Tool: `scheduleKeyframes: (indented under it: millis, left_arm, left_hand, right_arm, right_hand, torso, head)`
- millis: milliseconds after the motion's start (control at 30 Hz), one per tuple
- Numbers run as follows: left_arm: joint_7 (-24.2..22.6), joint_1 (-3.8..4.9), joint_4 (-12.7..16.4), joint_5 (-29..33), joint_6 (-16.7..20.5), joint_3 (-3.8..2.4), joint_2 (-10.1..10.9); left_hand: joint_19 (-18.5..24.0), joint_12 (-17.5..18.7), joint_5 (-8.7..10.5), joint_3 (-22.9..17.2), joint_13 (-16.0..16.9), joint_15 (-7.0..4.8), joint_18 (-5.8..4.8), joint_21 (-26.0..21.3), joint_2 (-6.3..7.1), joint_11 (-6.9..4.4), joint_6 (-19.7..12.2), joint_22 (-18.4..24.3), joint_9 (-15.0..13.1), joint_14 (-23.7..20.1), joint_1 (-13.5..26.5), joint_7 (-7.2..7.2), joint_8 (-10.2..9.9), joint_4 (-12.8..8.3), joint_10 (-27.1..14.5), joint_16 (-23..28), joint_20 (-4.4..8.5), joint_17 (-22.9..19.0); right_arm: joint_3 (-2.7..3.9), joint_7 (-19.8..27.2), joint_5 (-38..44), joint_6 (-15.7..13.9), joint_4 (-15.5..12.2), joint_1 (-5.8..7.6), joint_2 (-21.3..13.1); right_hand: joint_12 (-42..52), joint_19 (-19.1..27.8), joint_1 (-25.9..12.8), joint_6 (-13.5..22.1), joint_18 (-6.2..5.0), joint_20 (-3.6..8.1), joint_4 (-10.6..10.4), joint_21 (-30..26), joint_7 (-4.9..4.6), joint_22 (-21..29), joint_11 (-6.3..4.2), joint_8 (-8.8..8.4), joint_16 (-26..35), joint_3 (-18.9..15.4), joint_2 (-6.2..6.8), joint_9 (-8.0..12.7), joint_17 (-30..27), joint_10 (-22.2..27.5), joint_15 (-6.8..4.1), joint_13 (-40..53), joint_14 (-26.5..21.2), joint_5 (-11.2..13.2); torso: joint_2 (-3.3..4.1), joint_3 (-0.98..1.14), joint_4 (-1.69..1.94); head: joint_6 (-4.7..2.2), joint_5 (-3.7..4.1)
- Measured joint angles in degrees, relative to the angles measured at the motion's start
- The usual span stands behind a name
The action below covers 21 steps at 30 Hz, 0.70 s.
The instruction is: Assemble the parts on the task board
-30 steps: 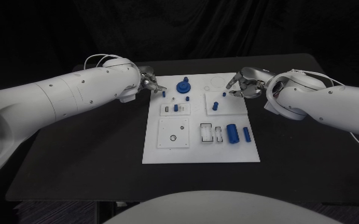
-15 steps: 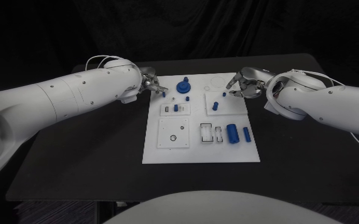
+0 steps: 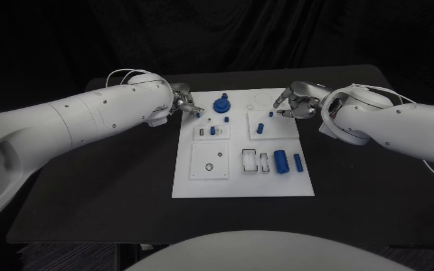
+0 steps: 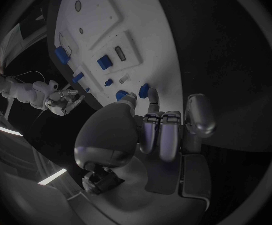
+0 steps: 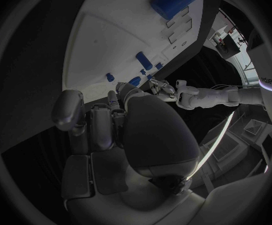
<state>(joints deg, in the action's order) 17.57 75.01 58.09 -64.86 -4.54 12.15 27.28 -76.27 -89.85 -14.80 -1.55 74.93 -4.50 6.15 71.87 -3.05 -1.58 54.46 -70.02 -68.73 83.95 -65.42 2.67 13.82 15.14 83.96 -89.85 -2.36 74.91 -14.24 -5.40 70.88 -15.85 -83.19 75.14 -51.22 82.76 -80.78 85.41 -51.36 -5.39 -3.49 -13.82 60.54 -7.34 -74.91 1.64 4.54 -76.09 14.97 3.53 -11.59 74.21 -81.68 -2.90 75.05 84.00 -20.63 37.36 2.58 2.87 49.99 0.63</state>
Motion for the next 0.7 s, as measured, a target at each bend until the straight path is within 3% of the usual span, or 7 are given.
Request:
scheduleKeyframes:
  millis: [233,633,700]
  left_arm:
    - [-0.2,-0.22,-0.32,0.0,-0.04,0.0,-0.2]
    - [-0.8,-0.48,-0.47,0.0,-0.05,0.0,-0.45]
    - [-0.87,-0.5,-0.51,0.0,-0.09,0.0,-0.47]
  left_hand:
    - [0.0,0.0,-0.83,-0.07,0.0,0.0,0.0,0.0,-0.25,-0.01,0.0,0.0,0.06,0.0,-0.25,0.0,0.0,-0.07,-0.01,0.0,0.0,0.0]
    - [0.21,0.0,-3.54,-0.54,0.0,0.0,0.01,-0.29,-0.29,-0.02,0.0,-0.05,0.19,0.0,-1.22,0.0,-0.74,-0.86,-0.02,0.0,0.21,0.0]
    - [0.21,0.0,-4.73,-0.71,0.0,0.0,0.01,-0.33,-0.27,-0.02,0.0,-0.05,0.27,0.0,-1.24,0.0,-0.9,-1.02,-0.02,0.0,0.21,0.0]
  right_arm:
    - [0.0,-0.07,0.0,0.17,0.0,0.0,0.0]
    - [0.0,-0.19,-0.01,0.49,-0.02,0.0,0.02]
    - [0.0,-0.23,-0.01,0.57,-0.02,0.0,0.02]
  right_hand:
    - [0.0,0.0,0.0,0.0,0.0,0.0,-0.01,-0.19,0.0,0.0,0.0,0.0,0.0,0.3,0.0,0.0,-0.05,0.0,0.0,0.0,0.0,-0.2]
    - [0.05,0.0,-0.17,0.0,0.0,0.0,-0.01,-0.42,0.0,0.0,0.0,0.0,0.0,0.3,-0.16,0.0,-0.21,0.0,0.0,0.01,0.0,-0.19]
    - [0.05,0.0,-0.23,0.0,0.0,0.0,-0.01,-0.42,0.0,0.0,0.0,0.0,0.0,0.3,-0.23,0.0,-0.29,0.0,0.0,0.01,0.0,-0.19]
  torso:
    - [0.0,0.0,-0.01]
    - [0.0,-0.01,-0.01]
    - [0.0,0.0,-0.01]
  head:
    - [0.0,0.03]
    - [0.0,0.2]
    - [0.0,0.2]
